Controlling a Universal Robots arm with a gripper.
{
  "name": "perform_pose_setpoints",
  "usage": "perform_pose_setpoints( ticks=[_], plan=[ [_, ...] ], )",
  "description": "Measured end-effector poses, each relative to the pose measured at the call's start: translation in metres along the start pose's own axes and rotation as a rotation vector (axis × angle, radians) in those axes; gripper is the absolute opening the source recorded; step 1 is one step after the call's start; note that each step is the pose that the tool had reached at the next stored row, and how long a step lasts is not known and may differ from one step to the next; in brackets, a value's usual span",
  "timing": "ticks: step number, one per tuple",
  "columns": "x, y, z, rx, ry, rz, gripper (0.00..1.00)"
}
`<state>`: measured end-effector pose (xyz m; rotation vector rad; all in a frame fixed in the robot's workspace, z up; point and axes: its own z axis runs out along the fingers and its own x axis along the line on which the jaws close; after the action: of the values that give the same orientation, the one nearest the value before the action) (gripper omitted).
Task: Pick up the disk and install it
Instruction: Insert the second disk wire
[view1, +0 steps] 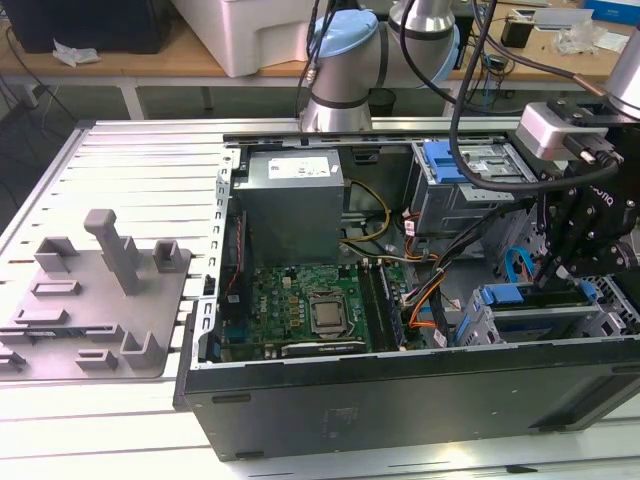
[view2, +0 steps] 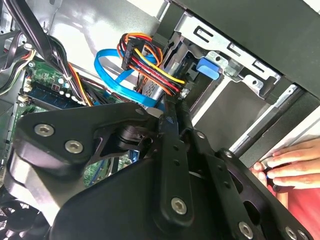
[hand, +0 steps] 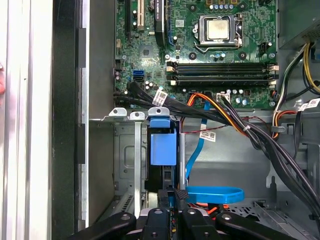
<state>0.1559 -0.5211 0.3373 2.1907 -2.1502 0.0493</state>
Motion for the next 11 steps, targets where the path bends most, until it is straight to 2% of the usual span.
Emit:
perform_pose_setpoints(
  ticks=[1, 4, 8, 11],
  plan=[
    [-0.0001, 0.0000, 0.0002, 0.0001, -0.0005, 0.000, 0.18],
    [0.0000, 0.0000, -0.0001, -0.0001, 0.0005, 0.000, 0.36],
    [0.0001, 0.0001, -0.0006, 0.0000, 0.0006, 0.000, 0.36],
    [0.0003, 0.0005, -0.0055, 0.0000, 0.0020, 0.000, 0.36]
  ],
)
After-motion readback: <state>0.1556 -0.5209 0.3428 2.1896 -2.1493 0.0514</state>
